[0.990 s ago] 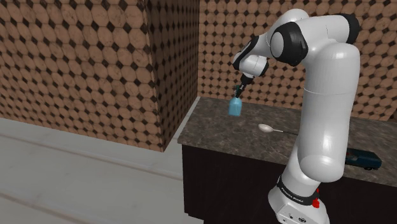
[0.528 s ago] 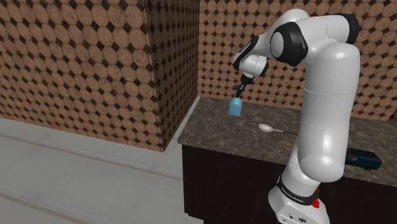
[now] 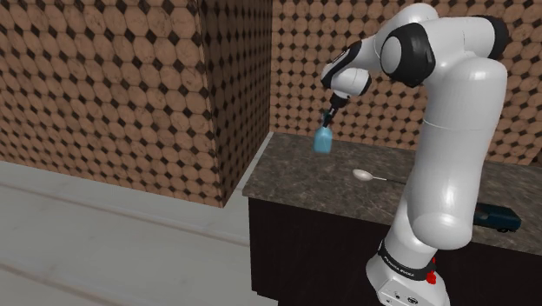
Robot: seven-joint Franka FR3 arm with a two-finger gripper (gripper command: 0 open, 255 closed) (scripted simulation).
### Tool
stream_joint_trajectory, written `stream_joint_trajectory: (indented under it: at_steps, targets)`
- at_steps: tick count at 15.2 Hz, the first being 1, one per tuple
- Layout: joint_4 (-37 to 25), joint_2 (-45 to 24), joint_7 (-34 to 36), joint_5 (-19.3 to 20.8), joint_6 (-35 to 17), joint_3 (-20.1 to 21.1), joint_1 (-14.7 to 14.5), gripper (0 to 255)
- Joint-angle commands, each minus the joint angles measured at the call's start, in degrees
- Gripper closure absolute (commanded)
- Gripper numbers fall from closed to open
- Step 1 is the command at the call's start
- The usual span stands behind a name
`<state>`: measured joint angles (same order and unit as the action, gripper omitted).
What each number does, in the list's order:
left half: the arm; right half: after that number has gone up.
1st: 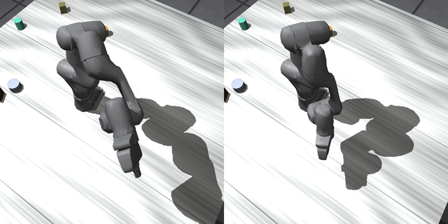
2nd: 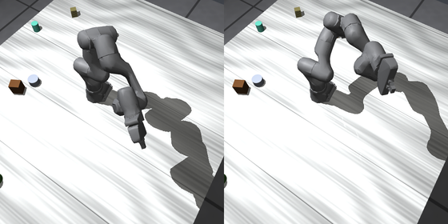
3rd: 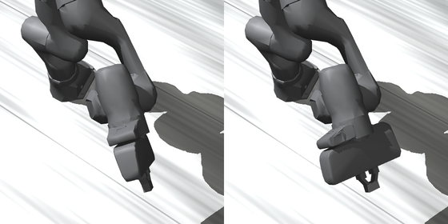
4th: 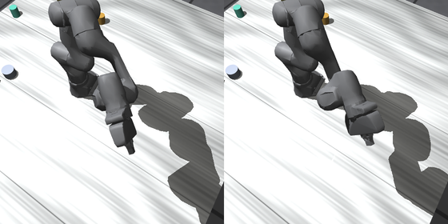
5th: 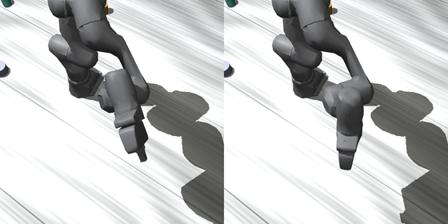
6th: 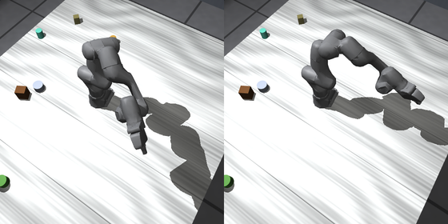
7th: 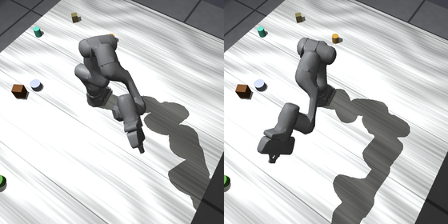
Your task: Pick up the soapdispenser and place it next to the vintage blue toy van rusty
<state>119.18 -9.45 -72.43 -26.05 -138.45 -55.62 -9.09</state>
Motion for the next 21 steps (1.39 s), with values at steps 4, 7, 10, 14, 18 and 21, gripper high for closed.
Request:
stream_joint_trajectory:
  at_steps: [4,7,10,14,18,21]
  targets:
    - [-1.65,2.77,3.59,4.50,2.59,-1.38,-1.54,255]
    - [-2.81,4.32,5.47,6.92,4.29,-1.92,-2.17,255]
    - [-4.11,5.75,7.19,9.11,6.08,-2.26,-2.65,255]
    - [-6.05,7.41,9.20,11.61,8.60,-2.45,-3.07,255]
    - [-8.24,8.74,10.86,13.60,11.27,-2.46,-3.31,255]
    - [-10.04,9.50,11.88,14.76,13.35,-2.39,-3.41,255]
